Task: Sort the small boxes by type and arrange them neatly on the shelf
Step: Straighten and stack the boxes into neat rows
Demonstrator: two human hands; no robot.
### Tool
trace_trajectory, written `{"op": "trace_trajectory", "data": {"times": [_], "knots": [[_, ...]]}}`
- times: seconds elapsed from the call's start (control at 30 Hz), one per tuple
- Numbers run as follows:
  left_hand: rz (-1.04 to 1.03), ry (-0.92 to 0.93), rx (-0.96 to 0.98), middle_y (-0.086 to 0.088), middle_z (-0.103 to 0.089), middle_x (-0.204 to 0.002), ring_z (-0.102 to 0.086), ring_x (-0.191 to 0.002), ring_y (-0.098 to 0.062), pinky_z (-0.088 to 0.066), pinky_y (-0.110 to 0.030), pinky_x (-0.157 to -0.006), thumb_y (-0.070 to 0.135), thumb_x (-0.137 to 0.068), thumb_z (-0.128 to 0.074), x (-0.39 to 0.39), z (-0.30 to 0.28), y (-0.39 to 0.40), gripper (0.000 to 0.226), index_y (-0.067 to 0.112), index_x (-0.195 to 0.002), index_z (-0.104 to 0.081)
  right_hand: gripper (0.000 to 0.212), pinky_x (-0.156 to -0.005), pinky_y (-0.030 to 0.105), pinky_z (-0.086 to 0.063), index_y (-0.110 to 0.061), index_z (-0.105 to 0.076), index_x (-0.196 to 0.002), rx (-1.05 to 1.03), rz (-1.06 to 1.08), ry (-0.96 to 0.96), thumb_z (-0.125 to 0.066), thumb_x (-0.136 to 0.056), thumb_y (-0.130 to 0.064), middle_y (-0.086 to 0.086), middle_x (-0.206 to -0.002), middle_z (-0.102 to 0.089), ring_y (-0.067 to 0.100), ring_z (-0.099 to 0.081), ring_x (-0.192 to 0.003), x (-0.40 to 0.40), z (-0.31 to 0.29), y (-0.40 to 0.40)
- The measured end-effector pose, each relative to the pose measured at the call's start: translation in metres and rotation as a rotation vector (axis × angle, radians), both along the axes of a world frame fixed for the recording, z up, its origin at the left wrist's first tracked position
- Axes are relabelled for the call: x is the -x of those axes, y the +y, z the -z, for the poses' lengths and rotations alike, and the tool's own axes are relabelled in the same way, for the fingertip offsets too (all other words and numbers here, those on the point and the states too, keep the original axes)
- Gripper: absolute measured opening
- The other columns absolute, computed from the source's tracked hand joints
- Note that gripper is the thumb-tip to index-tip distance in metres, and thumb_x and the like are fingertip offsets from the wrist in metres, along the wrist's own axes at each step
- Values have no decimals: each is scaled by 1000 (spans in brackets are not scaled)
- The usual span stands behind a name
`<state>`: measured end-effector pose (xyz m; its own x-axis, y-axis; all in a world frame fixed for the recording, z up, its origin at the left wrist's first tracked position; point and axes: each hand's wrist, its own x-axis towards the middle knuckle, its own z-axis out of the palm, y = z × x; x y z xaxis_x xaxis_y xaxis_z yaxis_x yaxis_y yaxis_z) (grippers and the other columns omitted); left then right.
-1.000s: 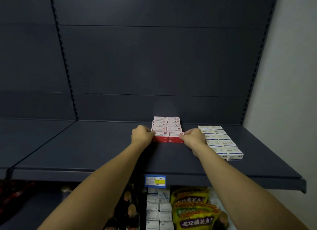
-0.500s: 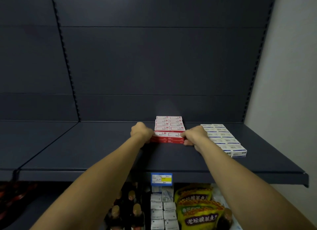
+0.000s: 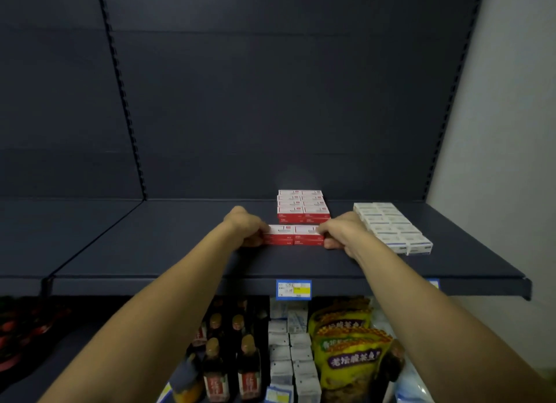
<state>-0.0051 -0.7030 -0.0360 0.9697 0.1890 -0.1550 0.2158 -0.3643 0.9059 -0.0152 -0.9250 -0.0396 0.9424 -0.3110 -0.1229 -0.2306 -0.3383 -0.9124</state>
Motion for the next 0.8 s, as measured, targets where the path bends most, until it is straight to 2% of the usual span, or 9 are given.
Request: {"op": "trace_trajectory", "data": {"times": [0.07, 0.17, 0.37, 0.5, 0.63, 0.7, 0.8], "knots": [[1, -13, 19, -23, -72, -84, -67, -56, -27, -55, -30, -48, 6, -75, -84, 5, 5, 1, 37, -6, -102, -61, 15, -48, 23, -52, -4, -72, -85, 42, 33, -41, -79, -75, -12, 9, -73, -74, 16, -68, -47, 5, 6, 3], [-14, -30, 38, -21, -73, -81, -68, -57, -27, -55, -30, -50, 8, -74, -85, 12, 10, 3, 35, -7, -99, -65, 13, -51, 25, -55, -4, -71, -80, 83, 49, -63, -77, -75, -15, 9, -63, -72, 16, -65, -45, 13, 7, 6], [4, -24, 27, -19, -72, -74, -64, -51, -23, -51, -27, -45, 7, -76, -84, 23, 9, 5, 30, -10, -95, -68, 14, -48, 23, -50, -3, -70, -75, 114, 47, -66, -75, -75, -16, 11, -62, -71, 17, -59, -41, 31, 7, 7], [32, 15, -9, -20, -75, -81, -67, -56, -22, -54, -27, -48, 9, -78, -83, 35, 6, 5, 30, -6, -98, -67, 15, -48, 24, -50, -2, -70, -79, 129, 26, -20, -75, -73, -16, 12, -61, -71, 17, -60, -41, 40, 5, 3], [83, 92, -12, -14, -74, -70, -65, -51, -19, -54, -25, -46, 8, -81, -81, 43, 0, 8, 29, -5, -101, -65, 22, -53, 28, -58, 0, -69, -88, 111, -55, 53, -77, -73, -15, 14, -67, -73, 19, -64, -47, 44, 0, -4], [107, 123, -20, -14, -74, -68, -67, -54, -21, -56, -27, -47, 7, -82, -81, 46, -4, 8, 26, -3, -97, -62, 23, -60, 31, -62, 1, -68, -91, 106, -95, 82, -77, -75, -13, 13, -66, -73, 19, -66, -49, 45, -4, -7], [157, 169, -73, -15, -74, -69, -69, -58, -22, -58, -29, -52, 9, -81, -81, 44, -13, 10, 29, 0, -99, -60, 21, -61, 30, -60, 1, -68, -91, 129, -138, 118, -77, -77, -13, 10, -62, -72, 17, -63, -49, 43, -11, -11]]}}
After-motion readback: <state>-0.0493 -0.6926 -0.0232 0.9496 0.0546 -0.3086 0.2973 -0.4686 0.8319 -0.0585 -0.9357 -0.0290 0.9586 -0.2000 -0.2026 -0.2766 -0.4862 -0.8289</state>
